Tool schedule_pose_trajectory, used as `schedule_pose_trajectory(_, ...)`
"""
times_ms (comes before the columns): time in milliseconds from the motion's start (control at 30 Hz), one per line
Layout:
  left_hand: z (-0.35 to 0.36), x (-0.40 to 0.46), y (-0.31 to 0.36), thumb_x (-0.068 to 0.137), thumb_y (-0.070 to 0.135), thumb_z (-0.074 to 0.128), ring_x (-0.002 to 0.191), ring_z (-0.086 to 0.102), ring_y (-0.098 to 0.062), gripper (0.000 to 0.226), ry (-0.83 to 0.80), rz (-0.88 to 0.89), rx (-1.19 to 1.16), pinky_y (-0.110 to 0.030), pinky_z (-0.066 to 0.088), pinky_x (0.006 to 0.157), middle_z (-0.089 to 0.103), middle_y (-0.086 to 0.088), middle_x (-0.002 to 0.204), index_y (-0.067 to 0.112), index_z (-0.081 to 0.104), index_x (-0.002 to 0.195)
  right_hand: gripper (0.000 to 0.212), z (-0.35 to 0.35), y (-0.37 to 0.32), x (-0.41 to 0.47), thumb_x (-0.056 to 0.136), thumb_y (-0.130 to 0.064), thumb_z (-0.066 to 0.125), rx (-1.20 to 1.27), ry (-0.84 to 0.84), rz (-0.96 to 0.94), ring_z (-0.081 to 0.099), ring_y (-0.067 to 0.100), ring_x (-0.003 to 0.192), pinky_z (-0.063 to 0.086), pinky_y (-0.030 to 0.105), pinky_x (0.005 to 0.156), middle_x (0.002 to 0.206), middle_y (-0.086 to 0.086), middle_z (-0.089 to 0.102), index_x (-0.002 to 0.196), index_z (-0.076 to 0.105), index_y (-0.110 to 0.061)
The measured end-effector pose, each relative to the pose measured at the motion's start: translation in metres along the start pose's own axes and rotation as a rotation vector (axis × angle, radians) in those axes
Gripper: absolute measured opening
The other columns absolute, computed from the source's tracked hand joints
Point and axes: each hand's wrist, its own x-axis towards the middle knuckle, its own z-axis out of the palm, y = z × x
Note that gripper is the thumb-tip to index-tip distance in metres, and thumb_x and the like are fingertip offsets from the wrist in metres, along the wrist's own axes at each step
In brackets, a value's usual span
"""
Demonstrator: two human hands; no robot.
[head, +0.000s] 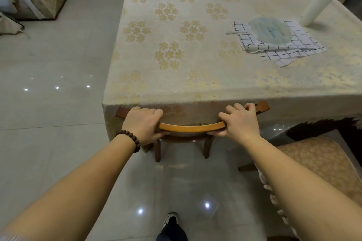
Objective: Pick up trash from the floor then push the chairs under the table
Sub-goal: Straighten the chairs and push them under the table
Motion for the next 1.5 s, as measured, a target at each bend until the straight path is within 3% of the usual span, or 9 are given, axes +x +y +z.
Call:
schedule_pose_trajectory(100,-0.006,0.005,0.0,0.079,0.07,0.049,0.072,0.054,-0.017,0.047,-0.029,-0.015,-0.027,-0.031,0.04,0.07,0.053,0.007,0.078,0.024,0.036,0.083,0.064,-0.004,0.002,0.005,0.064,-0.082,0.036,0.021,-0.019,-0.003,0.052,0.025,0.077,0.034,0.043,0.075,0.073,-0.001,0.059,0.072,0.063,-0.023)
schedule_pose_trajectory(467,-0.009,0.002,-0.002,0.081,0.072,0.04,0.068,0.047,-0.015,0.047,-0.069,0.0,0.016,-0.029,0.035,0.067,0.051,0.008,0.078,0.026,0.034,0.082,0.065,-0.001,0.003,0.011,0.066,-0.081,0.034,0.051,0.002,-0.025,0.051,0.023,0.075,0.033,0.042,0.074,0.072,-0.003,0.058,0.072,0.062,-0.023)
schedule_pose_trajectory(567,-0.005,0.008,-0.013,0.08,0.074,0.039,0.077,0.055,-0.017,0.049,-0.063,0.027,0.037,-0.03,0.036,0.068,0.057,0.007,0.086,0.026,0.034,0.085,0.068,-0.002,-0.004,0.013,0.064,-0.082,0.031,0.054,-0.022,-0.003,0.052,0.025,0.078,0.034,0.043,0.075,0.075,-0.001,0.06,0.075,0.063,-0.023)
schedule_pose_trajectory(733,-0.001,0.007,-0.015,0.076,0.074,0.044,0.097,0.057,-0.019,0.06,-0.066,0.011,-0.007,-0.034,0.044,0.084,0.06,0.005,0.107,0.025,0.049,0.111,0.056,-0.003,-0.012,0.009,0.061,-0.072,0.063,0.081,0.011,0.052,0.055,0.029,0.075,0.041,0.048,0.08,0.071,0.003,0.06,0.072,0.063,-0.017)
schedule_pose_trajectory(867,-0.005,-0.007,-0.004,0.077,0.068,0.046,0.113,0.052,-0.016,0.069,-0.104,-0.016,-0.039,-0.036,0.039,0.095,0.054,0.006,0.126,0.028,0.04,0.134,0.051,-0.002,-0.022,-0.017,0.059,-0.065,0.071,0.089,0.032,0.071,0.056,0.028,0.077,0.039,0.046,0.08,0.073,0.002,0.06,0.073,0.062,-0.018)
schedule_pose_trajectory(1000,-0.002,-0.02,0.002,0.076,0.07,0.045,0.115,0.052,-0.017,0.073,-0.076,-0.012,-0.039,-0.037,0.038,0.095,0.056,0.006,0.127,0.027,0.043,0.135,0.044,0.001,-0.024,-0.033,0.058,-0.058,0.074,0.096,0.077,0.065,0.056,0.026,0.078,0.038,0.045,0.078,0.074,0.001,0.059,0.074,0.062,-0.019)
schedule_pose_trajectory(1167,-0.009,0.007,-0.009,0.075,0.077,0.037,0.126,0.044,-0.017,0.081,-0.128,-0.034,-0.022,-0.04,0.031,0.105,0.049,0.006,0.138,0.029,0.037,0.14,0.06,-0.006,-0.018,-0.004,0.066,-0.074,0.038,0.108,-0.009,0.095,0.055,0.025,0.076,0.036,0.045,0.079,0.071,0.0,0.059,0.068,0.061,-0.018)
schedule_pose_trajectory(1333,-0.007,-0.003,0.003,0.077,0.069,0.044,0.111,0.056,-0.016,0.071,-0.086,-0.024,-0.101,-0.037,0.04,0.095,0.06,0.008,0.124,0.028,0.045,0.135,0.059,-0.003,-0.012,-0.013,0.064,-0.075,0.038,0.116,0.015,0.082,0.054,0.023,0.074,0.031,0.041,0.078,0.068,-0.004,0.056,0.065,0.061,-0.02)
schedule_pose_trajectory(1500,0.001,0.003,0.011,0.069,0.067,0.05,0.106,0.061,-0.02,0.07,0.0,-0.01,-0.073,-0.04,0.046,0.093,0.067,0.001,0.114,0.021,0.06,0.121,0.064,-0.003,0.003,-0.011,0.065,-0.077,0.033,0.12,-0.016,0.078,0.054,0.025,0.082,0.031,0.042,0.079,0.079,-0.002,0.061,0.077,0.063,-0.021)
